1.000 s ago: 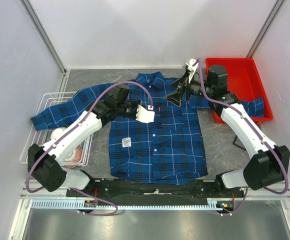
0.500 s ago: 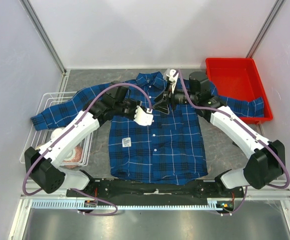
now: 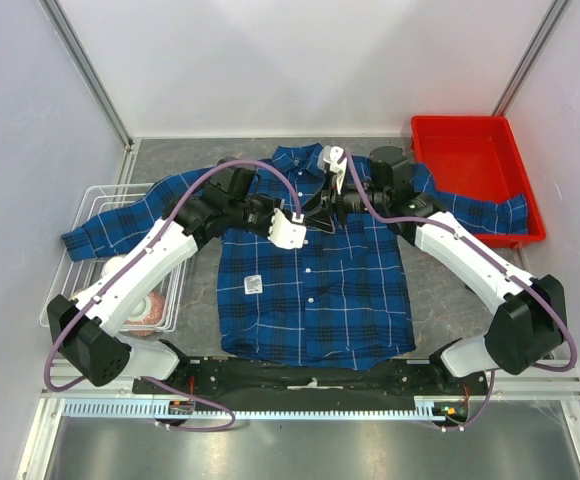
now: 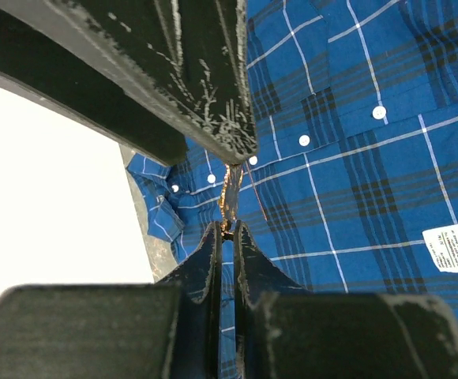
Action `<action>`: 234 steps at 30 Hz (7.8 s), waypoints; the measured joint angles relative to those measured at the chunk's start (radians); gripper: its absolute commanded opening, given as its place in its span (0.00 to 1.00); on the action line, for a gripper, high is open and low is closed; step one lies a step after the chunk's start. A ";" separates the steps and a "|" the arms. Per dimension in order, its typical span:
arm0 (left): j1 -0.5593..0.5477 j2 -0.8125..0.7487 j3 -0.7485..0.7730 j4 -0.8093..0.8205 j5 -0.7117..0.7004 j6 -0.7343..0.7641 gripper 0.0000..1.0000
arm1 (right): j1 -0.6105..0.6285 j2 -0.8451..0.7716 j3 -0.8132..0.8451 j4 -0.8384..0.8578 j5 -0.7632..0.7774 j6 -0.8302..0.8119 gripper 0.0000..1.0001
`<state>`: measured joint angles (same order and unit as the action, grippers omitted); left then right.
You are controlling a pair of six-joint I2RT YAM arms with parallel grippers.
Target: Pin the brooch onto the clothing
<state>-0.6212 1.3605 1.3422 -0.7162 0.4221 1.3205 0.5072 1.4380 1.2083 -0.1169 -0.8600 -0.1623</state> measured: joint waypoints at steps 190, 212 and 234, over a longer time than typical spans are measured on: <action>0.259 0.340 0.402 -0.225 0.614 -1.006 0.46 | -0.040 0.037 0.027 -0.036 0.020 -0.070 0.00; 0.344 0.150 -0.091 0.639 0.783 -1.547 0.64 | -0.037 0.037 0.029 -0.036 -0.004 -0.047 0.00; 0.316 0.151 -0.060 0.485 0.759 -1.414 0.49 | 0.015 0.040 0.078 -0.155 -0.007 -0.121 0.00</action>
<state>-0.3054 1.5120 1.2819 -0.2310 1.1809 -0.0933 0.5220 1.4776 1.2865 -0.2722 -0.8669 -0.2836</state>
